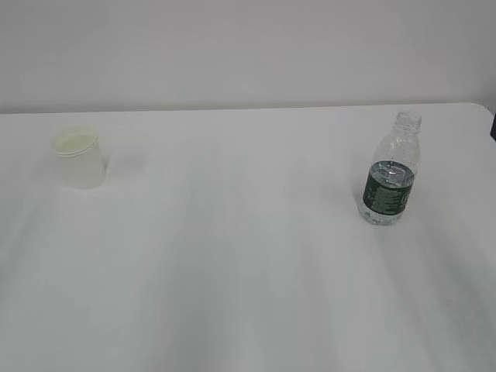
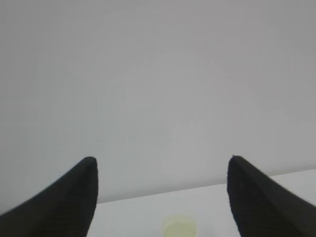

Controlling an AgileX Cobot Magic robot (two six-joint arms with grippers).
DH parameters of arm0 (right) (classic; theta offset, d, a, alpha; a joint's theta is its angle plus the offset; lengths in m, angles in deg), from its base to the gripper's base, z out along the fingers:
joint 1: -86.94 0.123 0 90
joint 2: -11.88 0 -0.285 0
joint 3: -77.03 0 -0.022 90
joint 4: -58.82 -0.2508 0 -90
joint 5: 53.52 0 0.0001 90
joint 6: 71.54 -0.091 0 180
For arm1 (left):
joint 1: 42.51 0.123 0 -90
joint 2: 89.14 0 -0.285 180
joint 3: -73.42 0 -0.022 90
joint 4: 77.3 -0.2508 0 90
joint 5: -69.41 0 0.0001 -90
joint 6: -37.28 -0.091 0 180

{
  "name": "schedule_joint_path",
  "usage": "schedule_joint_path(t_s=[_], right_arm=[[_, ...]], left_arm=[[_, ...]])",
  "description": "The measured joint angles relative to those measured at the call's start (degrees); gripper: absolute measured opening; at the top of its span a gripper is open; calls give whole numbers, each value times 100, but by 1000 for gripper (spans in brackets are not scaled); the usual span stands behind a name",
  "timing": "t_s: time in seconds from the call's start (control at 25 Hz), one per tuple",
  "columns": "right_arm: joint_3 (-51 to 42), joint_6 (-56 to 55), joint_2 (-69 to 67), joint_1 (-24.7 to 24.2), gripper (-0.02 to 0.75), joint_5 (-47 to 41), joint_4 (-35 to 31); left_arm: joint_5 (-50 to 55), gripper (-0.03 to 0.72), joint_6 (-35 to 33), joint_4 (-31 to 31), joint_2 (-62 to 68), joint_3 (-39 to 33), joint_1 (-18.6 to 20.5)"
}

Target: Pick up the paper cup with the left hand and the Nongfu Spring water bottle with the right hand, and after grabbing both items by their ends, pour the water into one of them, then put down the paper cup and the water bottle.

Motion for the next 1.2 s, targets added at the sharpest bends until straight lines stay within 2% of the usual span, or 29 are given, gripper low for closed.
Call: schedule_joint_path(t_s=[0.28,0.6,0.88,1.2], right_arm=[[3,256,464,0,593,-435,-27],[105,547,643,0,593,-808,-27],[194,932,706,-384,593,-1008,-27],[194,1725,1061,-429,592,-1099,-2]], left_arm=[[796,587,0,25,-706,11,0],[2118,587,0,36,-1399,370,0],[3723,587,0,36,-1961,744,0],[4451,587,0,36,-2232,804,0]])
